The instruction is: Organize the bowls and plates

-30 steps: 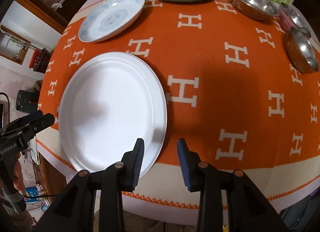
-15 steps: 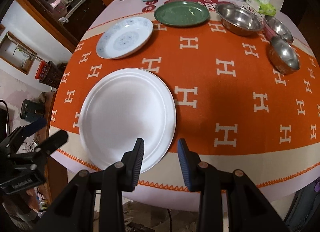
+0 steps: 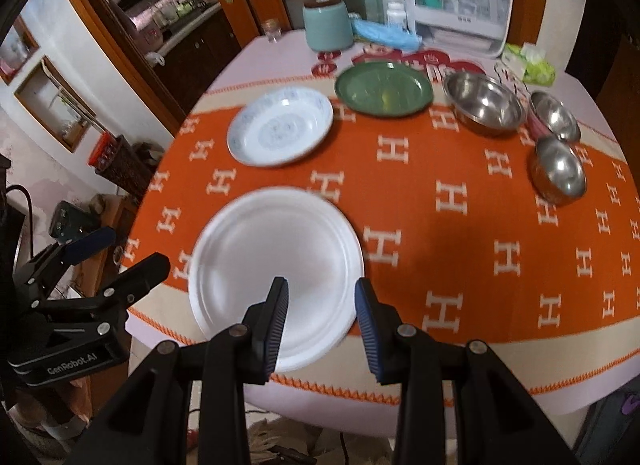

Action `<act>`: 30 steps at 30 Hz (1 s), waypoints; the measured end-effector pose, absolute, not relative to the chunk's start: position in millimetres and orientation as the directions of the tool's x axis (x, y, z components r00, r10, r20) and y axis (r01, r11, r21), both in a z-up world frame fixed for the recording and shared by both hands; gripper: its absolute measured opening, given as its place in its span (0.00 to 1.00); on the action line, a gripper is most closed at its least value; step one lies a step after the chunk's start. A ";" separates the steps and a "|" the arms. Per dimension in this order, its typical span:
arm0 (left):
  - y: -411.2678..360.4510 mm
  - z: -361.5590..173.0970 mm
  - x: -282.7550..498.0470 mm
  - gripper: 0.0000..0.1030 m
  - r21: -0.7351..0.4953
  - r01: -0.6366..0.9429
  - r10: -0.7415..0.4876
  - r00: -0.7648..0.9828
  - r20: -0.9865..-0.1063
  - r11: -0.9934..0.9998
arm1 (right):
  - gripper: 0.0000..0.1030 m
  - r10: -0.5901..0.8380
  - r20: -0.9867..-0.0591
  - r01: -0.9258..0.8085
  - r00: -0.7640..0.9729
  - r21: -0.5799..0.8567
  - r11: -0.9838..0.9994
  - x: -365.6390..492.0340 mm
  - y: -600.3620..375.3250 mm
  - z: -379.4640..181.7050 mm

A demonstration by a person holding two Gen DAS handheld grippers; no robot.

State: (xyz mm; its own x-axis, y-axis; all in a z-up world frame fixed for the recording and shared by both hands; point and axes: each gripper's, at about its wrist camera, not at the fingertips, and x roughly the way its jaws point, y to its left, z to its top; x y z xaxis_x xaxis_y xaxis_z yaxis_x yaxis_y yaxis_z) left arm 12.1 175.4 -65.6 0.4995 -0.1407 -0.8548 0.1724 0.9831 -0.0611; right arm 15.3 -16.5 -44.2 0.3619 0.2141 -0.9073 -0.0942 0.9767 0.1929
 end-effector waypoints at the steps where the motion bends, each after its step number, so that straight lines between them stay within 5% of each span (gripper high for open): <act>1: 175.6 -61.3 16.0 0.88 -0.059 0.171 -0.139 0.506 -0.851 0.984 | 0.34 0.223 -0.901 -0.096 0.373 0.201 0.975 20.5 -17.7 -40.7; 18: 193.2 -19.6 139.2 0.89 0.057 0.068 0.003 0.612 -0.791 0.996 | 0.34 0.194 -0.850 -0.134 0.489 0.146 0.980 135.3 -44.5 -2.9; 30: 203.5 -107.3 230.3 0.89 -0.025 0.060 -0.048 0.429 -0.902 0.998 | 0.34 0.234 -0.894 -0.152 0.382 0.189 0.970 227.0 -37.2 -60.0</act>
State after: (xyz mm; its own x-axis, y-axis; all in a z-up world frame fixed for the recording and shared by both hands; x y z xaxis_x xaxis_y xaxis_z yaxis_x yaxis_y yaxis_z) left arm 230.3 203.5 -107.3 0.4285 -0.0484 -0.9022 0.0603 0.9979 -0.0249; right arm 227.0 -37.2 -60.0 0.3818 0.2340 -0.8941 -0.1520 0.9702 0.1890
